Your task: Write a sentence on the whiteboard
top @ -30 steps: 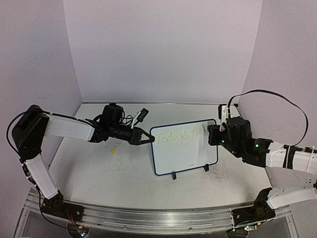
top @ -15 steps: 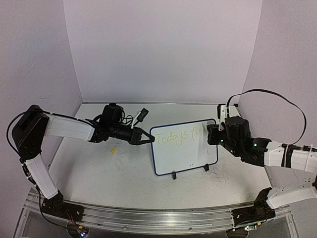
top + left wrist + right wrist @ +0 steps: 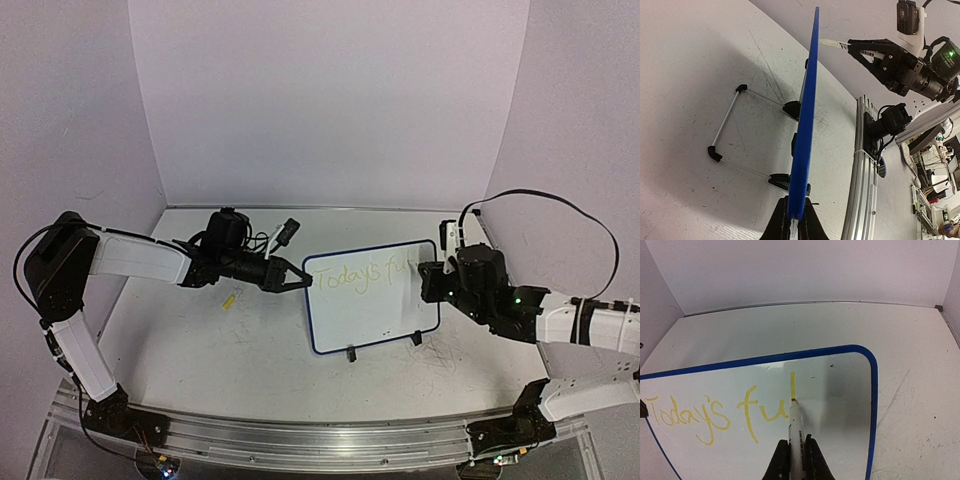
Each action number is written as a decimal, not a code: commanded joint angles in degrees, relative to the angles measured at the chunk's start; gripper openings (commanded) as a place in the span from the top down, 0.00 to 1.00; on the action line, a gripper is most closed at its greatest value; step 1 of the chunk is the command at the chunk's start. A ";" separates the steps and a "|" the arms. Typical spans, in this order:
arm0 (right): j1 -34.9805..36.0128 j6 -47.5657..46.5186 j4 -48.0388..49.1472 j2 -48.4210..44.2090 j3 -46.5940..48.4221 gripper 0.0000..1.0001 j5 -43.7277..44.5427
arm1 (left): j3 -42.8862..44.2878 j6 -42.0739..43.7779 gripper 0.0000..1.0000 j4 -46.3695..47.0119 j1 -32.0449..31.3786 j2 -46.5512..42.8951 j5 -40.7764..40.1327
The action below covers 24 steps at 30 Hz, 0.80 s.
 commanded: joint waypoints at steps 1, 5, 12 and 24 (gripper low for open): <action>-0.25 1.02 -2.68 -0.57 -1.32 1.00 -0.84 | 1.90 0.85 1.00 -1.99 0.26 -0.06 -0.38; -0.26 1.19 -3.28 -0.93 -1.83 1.00 -0.84 | 1.90 0.83 1.00 -2.02 0.26 -0.06 -0.37; -0.23 1.27 -4.68 -1.85 -1.29 1.00 -0.08 | 1.88 0.91 1.00 -2.02 0.26 -0.03 -0.40; -1.12 0.95 -3.06 -5.36 1.41 1.00 -1.12 | 1.90 1.00 1.00 -2.02 0.26 -0.15 -0.54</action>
